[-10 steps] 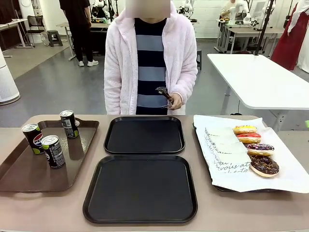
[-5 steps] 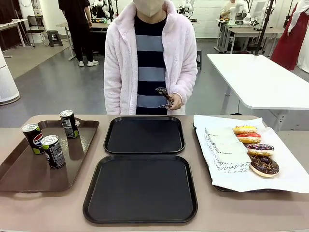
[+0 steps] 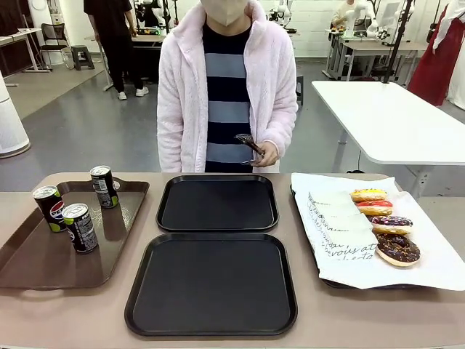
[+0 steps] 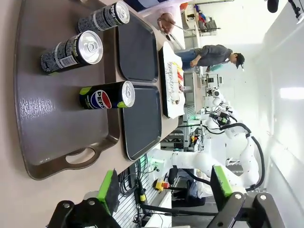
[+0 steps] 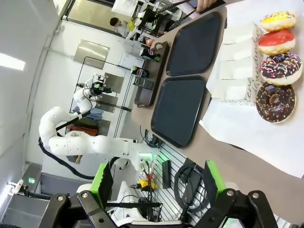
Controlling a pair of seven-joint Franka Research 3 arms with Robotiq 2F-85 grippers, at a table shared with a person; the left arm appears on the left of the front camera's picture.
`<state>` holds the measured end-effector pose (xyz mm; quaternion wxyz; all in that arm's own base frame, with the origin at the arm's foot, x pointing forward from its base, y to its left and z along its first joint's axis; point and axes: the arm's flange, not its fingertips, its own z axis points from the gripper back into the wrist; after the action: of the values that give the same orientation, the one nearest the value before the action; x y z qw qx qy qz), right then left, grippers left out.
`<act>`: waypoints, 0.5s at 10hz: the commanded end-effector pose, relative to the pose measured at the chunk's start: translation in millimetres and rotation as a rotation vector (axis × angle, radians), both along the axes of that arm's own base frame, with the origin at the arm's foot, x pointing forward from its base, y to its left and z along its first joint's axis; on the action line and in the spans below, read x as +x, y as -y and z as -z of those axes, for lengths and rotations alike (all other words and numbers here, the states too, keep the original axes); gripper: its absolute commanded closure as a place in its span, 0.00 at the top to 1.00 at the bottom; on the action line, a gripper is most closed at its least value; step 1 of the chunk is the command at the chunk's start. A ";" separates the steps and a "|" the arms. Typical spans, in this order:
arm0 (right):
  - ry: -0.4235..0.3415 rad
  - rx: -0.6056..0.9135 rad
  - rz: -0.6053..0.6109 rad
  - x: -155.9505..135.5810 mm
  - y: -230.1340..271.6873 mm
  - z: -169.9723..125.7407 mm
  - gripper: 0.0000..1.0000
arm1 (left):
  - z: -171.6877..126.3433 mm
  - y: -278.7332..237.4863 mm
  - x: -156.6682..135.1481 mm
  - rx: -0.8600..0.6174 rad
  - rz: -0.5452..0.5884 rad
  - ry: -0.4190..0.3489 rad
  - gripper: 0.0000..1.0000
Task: Set up donuts and drinks on trays.
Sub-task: Pick up one Pepsi coke and place it on the Flat Tray.
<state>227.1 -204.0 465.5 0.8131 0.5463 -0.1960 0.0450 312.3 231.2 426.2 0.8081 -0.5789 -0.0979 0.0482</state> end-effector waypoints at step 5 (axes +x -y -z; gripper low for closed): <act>0.031 0.023 0.001 0.8 1.0 -3.3 1.00 | 0.0 2.1 -3.0 -0.015 -0.002 0.003 1.00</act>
<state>226.2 -202.8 468.4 0.8112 0.5478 -0.1995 0.0442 312.1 230.2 426.0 0.8080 -0.5793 -0.0961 0.0478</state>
